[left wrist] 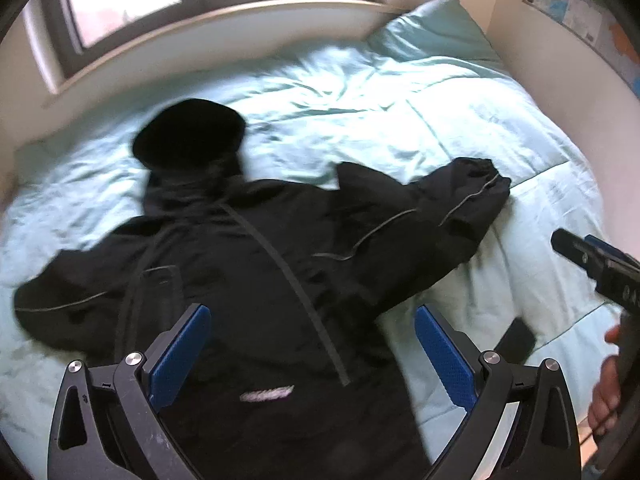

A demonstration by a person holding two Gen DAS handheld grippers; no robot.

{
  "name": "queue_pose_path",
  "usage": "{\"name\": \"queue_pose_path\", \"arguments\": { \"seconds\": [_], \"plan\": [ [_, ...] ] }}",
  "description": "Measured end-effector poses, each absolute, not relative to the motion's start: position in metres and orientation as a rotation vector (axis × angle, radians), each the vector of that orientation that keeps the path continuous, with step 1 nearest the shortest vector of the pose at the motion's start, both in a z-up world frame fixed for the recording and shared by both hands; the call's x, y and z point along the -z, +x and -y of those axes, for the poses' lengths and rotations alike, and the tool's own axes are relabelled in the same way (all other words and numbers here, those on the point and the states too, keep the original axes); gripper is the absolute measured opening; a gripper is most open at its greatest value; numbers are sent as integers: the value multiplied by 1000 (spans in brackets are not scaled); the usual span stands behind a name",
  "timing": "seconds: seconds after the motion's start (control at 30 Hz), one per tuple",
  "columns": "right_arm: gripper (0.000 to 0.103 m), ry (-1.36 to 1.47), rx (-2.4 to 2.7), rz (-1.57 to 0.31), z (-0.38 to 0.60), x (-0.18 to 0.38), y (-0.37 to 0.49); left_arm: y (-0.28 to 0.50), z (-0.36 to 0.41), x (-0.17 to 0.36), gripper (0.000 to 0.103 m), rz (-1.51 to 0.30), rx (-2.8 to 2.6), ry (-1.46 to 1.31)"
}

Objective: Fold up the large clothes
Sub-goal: 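Grasp the jacket sleeve cuff with the right gripper and lift it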

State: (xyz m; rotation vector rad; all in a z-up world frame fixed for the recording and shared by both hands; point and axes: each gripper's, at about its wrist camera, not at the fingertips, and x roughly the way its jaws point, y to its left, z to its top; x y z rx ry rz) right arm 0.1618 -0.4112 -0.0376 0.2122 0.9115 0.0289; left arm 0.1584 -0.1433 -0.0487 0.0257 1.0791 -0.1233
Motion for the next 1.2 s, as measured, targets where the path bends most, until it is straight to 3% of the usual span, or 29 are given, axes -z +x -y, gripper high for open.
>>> {"name": "queue_pose_path", "arguments": {
  "seconds": [0.1,0.4,0.67,0.7,0.73,0.77,0.8,0.9,0.93,1.07,1.2],
  "plan": [
    [91,269,1,-945,447,62,199,198,157,75,102,-1121,152,1],
    [87,359,103,-986,519,127,301,281,193,134,102,-1165,234,7],
    [87,472,33,-1141,527,193,366,314,213,176,102,-1223,266,8],
    [81,465,18,-1134,523,193,367,315,215,179,102,-1227,268,10],
    [50,444,-15,-1120,516,189,366,317,216,182,101,-1229,271,13],
    [36,418,-23,-1110,511,185,363,317,217,185,99,-1231,274,19],
    [31,391,-38,-1076,506,173,355,317,218,188,94,-1235,284,20],
    [28,327,-9,-968,508,136,327,318,222,193,75,-1252,344,-19],
    [28,299,54,-916,519,119,311,318,223,194,73,-1253,362,-33],
    [28,331,248,-880,568,110,278,322,244,220,73,-1306,494,-146],
    [28,468,288,-1009,602,163,276,337,274,291,72,-1471,410,-67]
  ]
}}
